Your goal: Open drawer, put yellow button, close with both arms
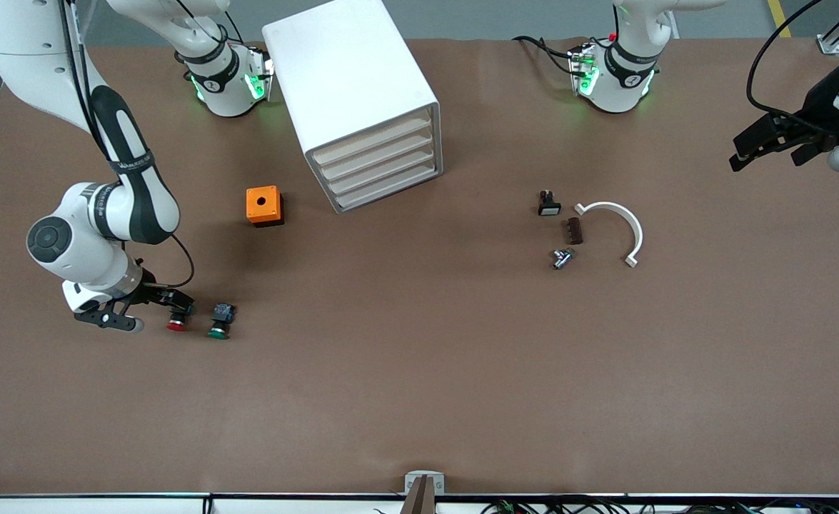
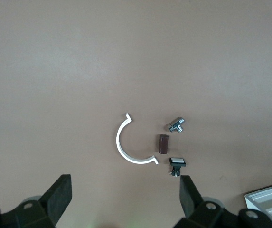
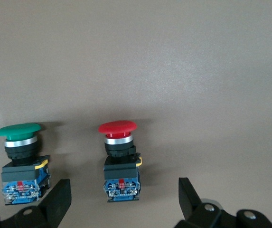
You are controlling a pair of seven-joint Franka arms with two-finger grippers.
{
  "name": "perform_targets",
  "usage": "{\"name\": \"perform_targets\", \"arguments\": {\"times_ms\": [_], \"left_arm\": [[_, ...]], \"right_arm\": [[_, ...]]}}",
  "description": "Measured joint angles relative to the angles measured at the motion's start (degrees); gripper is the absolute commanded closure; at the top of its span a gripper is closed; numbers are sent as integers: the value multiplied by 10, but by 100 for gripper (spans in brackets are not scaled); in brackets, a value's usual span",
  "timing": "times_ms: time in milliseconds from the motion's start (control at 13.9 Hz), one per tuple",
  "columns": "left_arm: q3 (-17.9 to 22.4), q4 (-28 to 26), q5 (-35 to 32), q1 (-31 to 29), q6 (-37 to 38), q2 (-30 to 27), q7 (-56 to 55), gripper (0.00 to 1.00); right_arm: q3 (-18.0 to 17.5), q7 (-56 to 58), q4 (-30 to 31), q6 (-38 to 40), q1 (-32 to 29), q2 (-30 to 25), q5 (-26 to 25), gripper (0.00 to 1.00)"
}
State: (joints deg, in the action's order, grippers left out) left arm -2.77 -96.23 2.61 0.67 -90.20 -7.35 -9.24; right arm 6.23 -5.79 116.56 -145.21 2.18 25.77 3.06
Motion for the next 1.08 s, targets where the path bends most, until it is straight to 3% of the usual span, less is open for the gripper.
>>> {"name": "perform_targets", "arguments": {"times_ms": [1082], "left_arm": [[2, 44, -4, -4, -7, 11, 0, 0]], "right_arm": [[1, 0, -4, 1, 0, 0, 0, 0]]}}
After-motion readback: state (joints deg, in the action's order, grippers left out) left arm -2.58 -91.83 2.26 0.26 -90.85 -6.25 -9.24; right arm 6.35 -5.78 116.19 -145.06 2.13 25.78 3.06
